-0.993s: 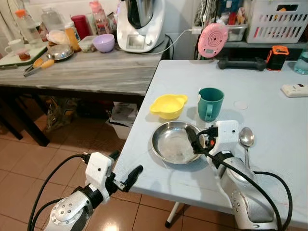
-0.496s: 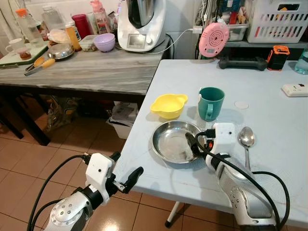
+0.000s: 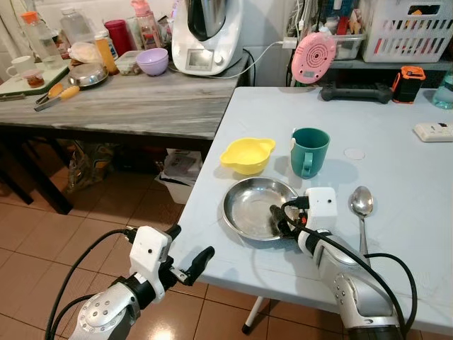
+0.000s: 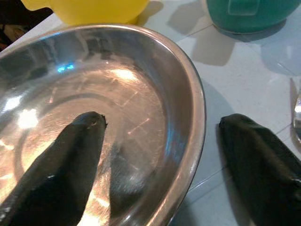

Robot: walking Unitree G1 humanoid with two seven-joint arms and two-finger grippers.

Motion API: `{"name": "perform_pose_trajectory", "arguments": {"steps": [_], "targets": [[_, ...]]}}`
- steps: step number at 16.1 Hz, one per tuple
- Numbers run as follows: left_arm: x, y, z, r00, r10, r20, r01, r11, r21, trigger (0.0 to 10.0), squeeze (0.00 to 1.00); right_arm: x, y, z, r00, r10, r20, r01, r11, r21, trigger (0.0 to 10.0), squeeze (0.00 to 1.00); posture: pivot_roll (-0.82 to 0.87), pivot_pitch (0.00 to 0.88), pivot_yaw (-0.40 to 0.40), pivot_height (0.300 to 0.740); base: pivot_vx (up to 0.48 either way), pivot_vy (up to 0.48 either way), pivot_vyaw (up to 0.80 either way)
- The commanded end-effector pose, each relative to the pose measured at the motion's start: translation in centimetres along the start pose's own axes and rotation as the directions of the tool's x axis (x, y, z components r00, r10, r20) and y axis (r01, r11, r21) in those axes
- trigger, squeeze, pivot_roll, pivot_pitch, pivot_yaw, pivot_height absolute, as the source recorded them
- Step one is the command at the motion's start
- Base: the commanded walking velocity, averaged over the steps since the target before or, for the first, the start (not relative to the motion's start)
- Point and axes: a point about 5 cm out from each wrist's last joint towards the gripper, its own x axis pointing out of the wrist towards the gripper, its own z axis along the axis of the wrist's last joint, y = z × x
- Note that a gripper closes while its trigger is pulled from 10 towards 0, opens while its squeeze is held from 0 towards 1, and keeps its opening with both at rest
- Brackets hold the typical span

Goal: Setting the table

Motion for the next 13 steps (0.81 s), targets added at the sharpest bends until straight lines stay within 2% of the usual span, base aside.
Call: {"name": "perform_pose_trajectory", "arguments": {"steps": [1, 4, 10, 13], "targets": [[0.05, 0.02, 0.47, 1.0, -0.003, 0.006, 0.003, 1.0, 0.012, 10.0, 0.0, 0.4, 0.82, -0.31, 1.0, 0.022, -0.022, -0.022, 1.0, -0.005, 0.0, 0.0, -0.2, 0.029, 0.096, 0.74, 0.0, 0.0, 0.0], [0.15, -0.09, 0.47, 1.0, -0.006, 0.006, 0.006, 1.0, 0.009, 10.0, 0.0, 0.5, 1.18, -0.15, 0.999, 0.033, -0.03, -0.033, 0.999, -0.017, 0.0, 0.0, -0.2, 0.031, 0.093, 0.74, 0.0, 0.0, 0.0], [0.29, 0.03, 0.06, 1.0, -0.008, 0.003, 0.008, 1.0, -0.009, 10.0, 0.0, 0.54, 0.82, -0.22, 0.999, 0.025, -0.039, -0.026, 1.0, -0.015, 0.0, 0.0, -0.21, 0.029, 0.092, 0.74, 0.0, 0.0, 0.0], [0.44, -0.11, 0.05, 0.998, -0.047, 0.039, 0.05, 0.997, -0.062, 10.0, 0.0, 0.52, 0.73, -0.28, 0.999, 0.021, -0.043, -0.021, 1.0, -0.012, 0.0, 0.0, -0.21, 0.026, 0.09, 0.74, 0.0, 0.0, 0.0]]}}
